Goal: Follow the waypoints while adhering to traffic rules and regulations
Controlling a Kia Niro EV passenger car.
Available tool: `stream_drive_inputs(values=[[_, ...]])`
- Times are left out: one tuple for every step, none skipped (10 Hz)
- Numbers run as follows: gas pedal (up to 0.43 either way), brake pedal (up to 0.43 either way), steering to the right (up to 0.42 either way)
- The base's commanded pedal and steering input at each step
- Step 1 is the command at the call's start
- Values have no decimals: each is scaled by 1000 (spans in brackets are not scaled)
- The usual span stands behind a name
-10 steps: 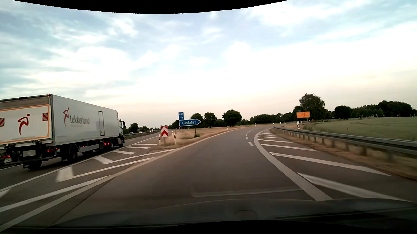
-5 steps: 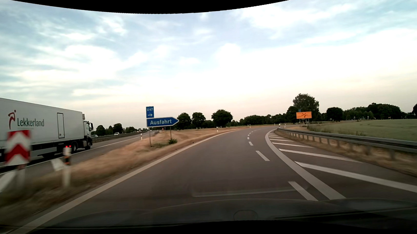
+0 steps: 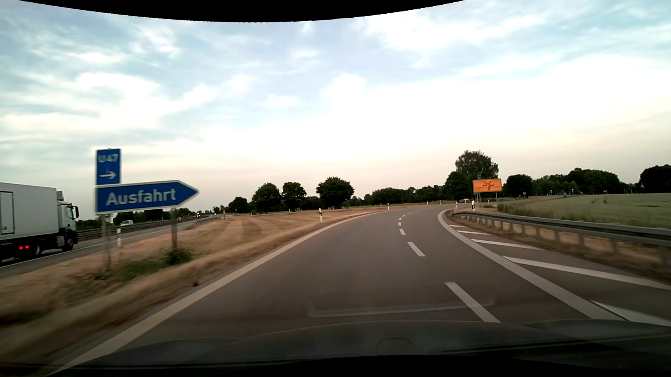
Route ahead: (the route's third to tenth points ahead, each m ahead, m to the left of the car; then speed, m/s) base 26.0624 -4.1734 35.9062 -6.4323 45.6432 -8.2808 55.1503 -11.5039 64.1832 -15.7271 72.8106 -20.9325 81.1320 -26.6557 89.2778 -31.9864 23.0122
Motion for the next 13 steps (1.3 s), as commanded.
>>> stream_drive_inputs(values=[[98, 6, 38], [98, 6, 40], [98, 6, 40], [98, 6, 40], [98, 12, 40], [98, 6, 40], [98, 6, 39], [98, 6, 39], [98, 6, 39], [98, 6, 39], [98, 6, 39], [98, 6, 39], [98, 6, 40]])
